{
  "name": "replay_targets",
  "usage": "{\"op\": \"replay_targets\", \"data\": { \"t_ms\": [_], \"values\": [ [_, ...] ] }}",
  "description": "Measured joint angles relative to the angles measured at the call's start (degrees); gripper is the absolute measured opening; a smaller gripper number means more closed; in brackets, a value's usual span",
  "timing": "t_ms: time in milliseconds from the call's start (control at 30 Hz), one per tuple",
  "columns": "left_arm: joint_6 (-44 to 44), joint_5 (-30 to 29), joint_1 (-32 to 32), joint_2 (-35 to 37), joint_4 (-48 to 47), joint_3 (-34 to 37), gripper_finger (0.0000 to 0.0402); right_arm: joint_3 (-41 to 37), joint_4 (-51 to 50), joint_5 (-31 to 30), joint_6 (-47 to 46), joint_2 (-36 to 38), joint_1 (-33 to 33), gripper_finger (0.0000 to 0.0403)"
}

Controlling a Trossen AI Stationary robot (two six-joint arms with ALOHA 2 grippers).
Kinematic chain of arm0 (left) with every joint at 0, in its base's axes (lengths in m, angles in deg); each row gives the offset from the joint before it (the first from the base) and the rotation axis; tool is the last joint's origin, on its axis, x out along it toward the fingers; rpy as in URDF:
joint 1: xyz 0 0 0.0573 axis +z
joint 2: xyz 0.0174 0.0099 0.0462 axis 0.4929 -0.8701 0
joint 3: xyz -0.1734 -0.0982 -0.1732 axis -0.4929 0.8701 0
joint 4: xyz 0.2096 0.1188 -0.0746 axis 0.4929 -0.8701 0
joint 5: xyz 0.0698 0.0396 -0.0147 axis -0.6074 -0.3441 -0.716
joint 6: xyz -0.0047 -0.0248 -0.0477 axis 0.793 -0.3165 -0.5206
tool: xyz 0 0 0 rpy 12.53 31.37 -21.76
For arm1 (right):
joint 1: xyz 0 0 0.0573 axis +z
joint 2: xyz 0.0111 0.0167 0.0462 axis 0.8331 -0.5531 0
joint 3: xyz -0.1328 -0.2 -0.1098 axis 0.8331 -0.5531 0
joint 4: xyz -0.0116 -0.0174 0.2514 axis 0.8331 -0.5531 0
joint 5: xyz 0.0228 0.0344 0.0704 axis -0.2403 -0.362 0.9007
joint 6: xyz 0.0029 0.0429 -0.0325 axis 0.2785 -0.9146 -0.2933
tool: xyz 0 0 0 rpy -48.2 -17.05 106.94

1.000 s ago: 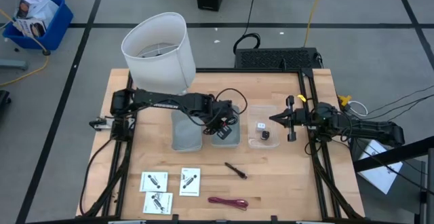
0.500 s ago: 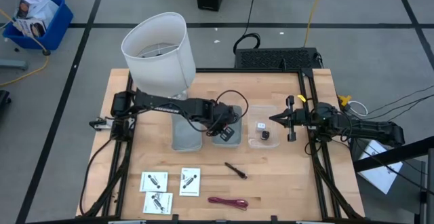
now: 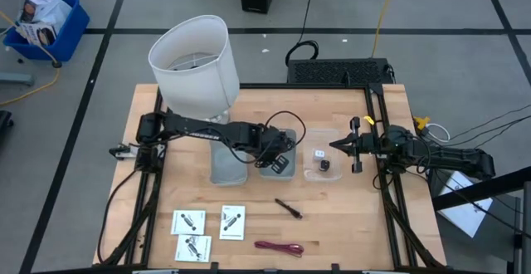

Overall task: Pick and place items into bin
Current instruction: Put the bottom black charger cable into the right gray bin

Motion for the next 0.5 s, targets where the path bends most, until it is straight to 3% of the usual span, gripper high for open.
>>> {"op": "replay_targets", "data": {
  "t_ms": [500],
  "values": [
    [2.9, 2.0, -0.5, -3.0, 1.9, 0.0, 0.0051, 0.0, 0.0, 0.0, 0.3, -0.9, 0.0, 0.0]
  ]
}}
